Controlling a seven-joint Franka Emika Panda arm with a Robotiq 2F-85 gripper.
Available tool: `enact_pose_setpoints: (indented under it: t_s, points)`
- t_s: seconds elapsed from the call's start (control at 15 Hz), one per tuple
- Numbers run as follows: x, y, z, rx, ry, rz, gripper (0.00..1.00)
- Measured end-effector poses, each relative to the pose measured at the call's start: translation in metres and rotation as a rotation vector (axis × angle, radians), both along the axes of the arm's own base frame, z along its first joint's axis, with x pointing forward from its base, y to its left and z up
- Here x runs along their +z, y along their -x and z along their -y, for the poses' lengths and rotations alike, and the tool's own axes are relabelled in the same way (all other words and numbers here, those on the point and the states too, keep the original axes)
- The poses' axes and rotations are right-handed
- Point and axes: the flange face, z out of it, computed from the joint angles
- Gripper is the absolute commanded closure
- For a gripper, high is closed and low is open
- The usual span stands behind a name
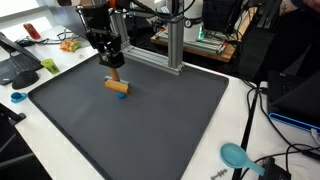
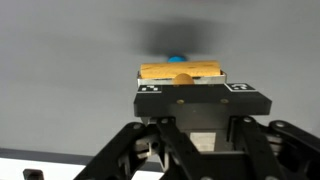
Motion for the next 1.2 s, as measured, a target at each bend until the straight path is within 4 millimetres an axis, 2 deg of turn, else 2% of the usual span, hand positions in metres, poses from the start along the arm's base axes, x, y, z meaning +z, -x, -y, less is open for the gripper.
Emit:
enact_pose_setpoints:
  t_s: [0.47, 1.2]
  points:
    - [-0.016, -0.004, -0.001, -0.007, -0.015, -0.019, 0.78]
    - [-0.02, -0.004, 0.002, -0.015, -0.028, -0.021, 0.78]
